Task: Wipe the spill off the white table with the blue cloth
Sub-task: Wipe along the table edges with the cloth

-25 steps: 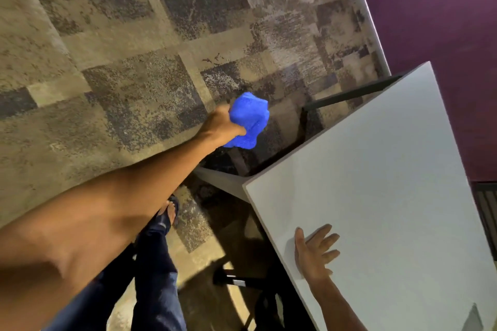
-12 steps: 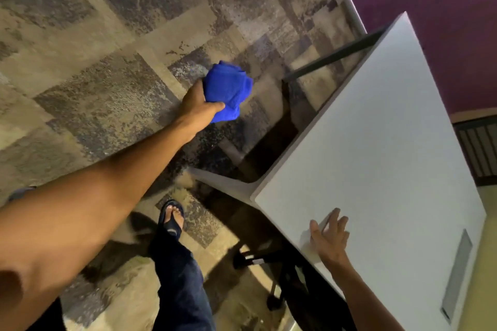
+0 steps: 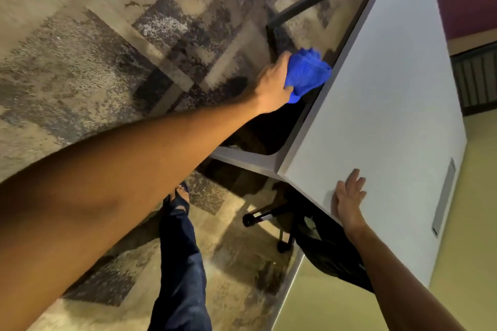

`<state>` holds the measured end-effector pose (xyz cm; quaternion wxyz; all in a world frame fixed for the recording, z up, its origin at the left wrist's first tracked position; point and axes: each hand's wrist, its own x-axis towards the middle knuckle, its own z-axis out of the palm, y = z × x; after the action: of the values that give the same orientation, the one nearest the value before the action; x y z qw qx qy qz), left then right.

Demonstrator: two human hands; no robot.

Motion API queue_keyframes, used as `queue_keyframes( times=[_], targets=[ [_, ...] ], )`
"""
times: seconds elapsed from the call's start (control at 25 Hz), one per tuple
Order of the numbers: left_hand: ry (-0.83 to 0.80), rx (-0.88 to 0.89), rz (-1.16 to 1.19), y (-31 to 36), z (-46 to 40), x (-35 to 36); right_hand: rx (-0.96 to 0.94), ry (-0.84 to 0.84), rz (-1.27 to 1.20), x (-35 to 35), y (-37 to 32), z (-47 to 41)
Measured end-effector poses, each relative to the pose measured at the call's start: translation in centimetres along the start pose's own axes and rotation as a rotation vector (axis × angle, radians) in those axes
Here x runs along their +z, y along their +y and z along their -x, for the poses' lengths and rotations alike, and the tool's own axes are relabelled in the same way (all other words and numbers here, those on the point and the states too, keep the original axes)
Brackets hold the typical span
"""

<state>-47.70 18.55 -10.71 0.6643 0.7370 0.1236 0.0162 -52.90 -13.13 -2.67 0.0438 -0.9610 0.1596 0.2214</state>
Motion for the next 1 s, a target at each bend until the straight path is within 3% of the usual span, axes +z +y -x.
queue_keyframes(
  times=[0.12,0.24,0.36,0.48,0.64,0.88,1.0],
  targets=[
    [0.093,0.094,0.12,1.5,-1.9,2.4,-0.014,-0.035,-0.053,0.5,0.7,-0.4],
    [-0.094,0.143,0.083,1.7,-2.9,5.1,-0.018,-0.034,-0.059,0.3,1.7,-0.8],
    [-0.172,0.186,0.02,0.5,-1.8,6.3,-0.035,-0.04,-0.044,0.4,2.1,-1.3],
    [-0.206,0.256,0.025,-1.3,1.0,6.0,-0.055,-0.04,-0.011,0.5,2.0,-1.3],
    [-0.212,0.275,0.009,-2.3,6.5,5.7,-0.13,-0.112,0.22,0.5,2.4,-1.4],
    [-0.187,0.277,-0.004,-4.2,15.0,4.8,-0.016,-0.058,-0.001,0.3,0.8,-0.7],
    [-0.203,0.381,-0.069,-4.6,17.2,3.9,-0.018,-0.074,-0.009,0.2,0.7,-0.5]
  ],
)
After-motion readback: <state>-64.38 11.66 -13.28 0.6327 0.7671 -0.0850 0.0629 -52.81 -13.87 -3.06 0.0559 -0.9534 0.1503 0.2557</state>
